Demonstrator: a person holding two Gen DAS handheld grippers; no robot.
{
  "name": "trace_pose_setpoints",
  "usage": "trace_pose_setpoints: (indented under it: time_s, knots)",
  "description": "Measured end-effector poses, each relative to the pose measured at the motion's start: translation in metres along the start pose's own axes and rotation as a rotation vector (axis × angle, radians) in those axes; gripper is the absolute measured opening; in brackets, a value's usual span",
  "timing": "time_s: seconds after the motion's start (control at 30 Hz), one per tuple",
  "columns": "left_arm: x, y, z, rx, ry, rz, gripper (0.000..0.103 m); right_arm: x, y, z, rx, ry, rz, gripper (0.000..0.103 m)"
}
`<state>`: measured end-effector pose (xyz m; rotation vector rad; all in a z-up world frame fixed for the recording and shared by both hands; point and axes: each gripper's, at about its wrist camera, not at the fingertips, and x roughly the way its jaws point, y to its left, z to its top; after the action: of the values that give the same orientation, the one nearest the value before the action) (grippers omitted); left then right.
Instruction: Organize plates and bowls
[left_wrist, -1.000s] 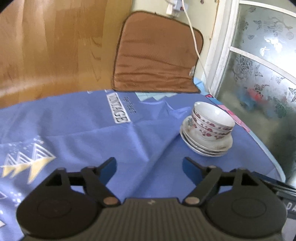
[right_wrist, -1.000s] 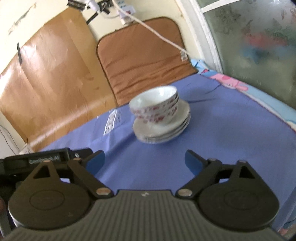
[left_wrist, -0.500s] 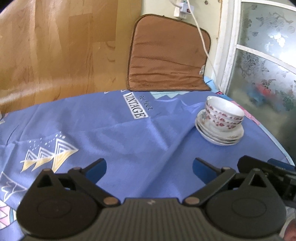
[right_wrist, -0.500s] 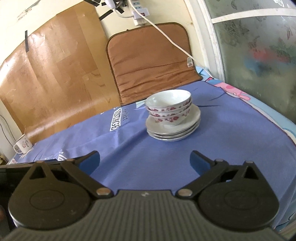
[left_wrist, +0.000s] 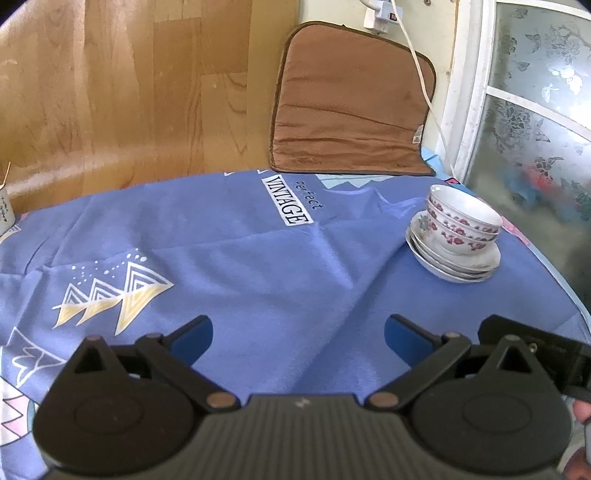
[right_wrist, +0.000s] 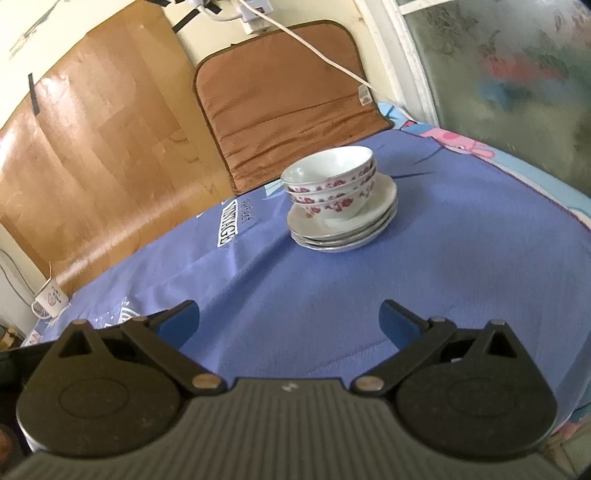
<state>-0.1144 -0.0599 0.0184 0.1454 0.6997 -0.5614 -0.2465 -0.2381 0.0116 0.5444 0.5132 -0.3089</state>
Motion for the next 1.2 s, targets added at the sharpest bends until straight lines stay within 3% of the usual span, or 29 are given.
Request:
trace_pose_setpoints:
  time_s: [0.5,1.2]
  knots:
    - [0.004,-0.009,-0.003,0.076,0.000,0.103,0.103,0.001,-0.003,-0.003,0.022,-0.006,-0.001,0.103]
    - [0.003,-0.016,-0.004,0.109,0.061,0.059,0.103,0.006,-0.012,-0.002,0.055,-0.010,-0.013,0.103]
